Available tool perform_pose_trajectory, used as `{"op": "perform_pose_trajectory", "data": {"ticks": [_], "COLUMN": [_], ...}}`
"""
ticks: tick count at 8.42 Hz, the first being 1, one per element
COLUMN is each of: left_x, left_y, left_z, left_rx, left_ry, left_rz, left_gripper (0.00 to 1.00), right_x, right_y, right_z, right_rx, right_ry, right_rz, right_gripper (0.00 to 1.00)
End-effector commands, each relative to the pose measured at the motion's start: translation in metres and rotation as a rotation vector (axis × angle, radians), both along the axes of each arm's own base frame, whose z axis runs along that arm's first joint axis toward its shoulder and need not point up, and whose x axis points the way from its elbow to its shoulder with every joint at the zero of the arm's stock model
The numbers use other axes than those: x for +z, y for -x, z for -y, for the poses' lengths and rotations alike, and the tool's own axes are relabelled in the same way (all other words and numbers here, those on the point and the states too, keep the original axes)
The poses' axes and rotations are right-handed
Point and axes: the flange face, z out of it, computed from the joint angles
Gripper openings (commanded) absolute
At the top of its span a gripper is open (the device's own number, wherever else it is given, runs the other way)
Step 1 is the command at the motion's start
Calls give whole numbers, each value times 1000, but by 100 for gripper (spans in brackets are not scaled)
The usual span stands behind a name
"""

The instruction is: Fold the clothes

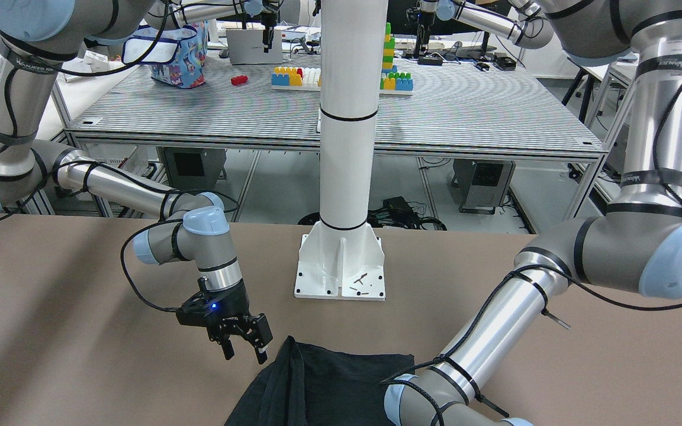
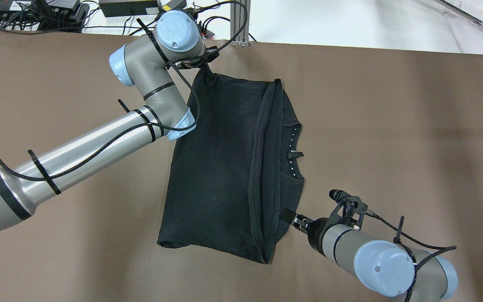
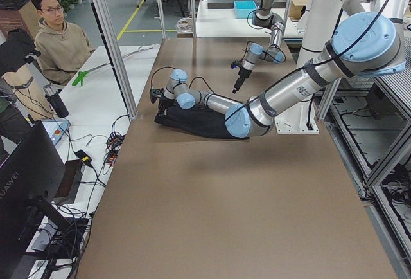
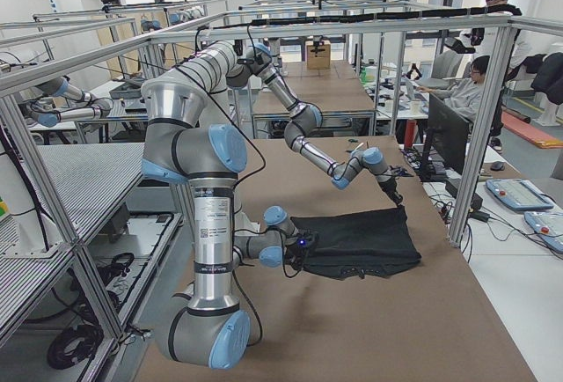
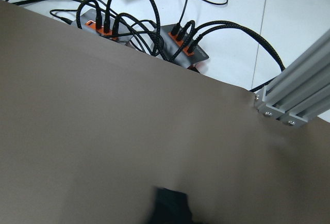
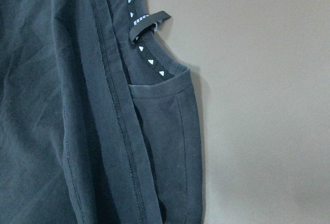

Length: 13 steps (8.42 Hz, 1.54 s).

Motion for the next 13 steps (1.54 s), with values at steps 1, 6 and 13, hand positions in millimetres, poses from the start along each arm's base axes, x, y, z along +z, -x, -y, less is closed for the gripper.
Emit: {"op": "perform_pose_trajectory", "data": {"ticks": [1,6,13], "left_x": [14,74,153], "left_y": [-9,35,72], "left_z": [-20,-56,-95], "left_rx": [16,8,109], "left_ry": [-16,-36,-127], "left_rz": [-19,-30,105], "left_gripper": [100,100,100], "right_x": [-32,-91,-115], "right_y": [8,48,142], "right_z": [7,16,-1], "right_rx": [-7,-189,-445], "right_ry": [-87,-297,-462], "right_rz": [15,-340,-595], "right_gripper": [95,89,54]}}
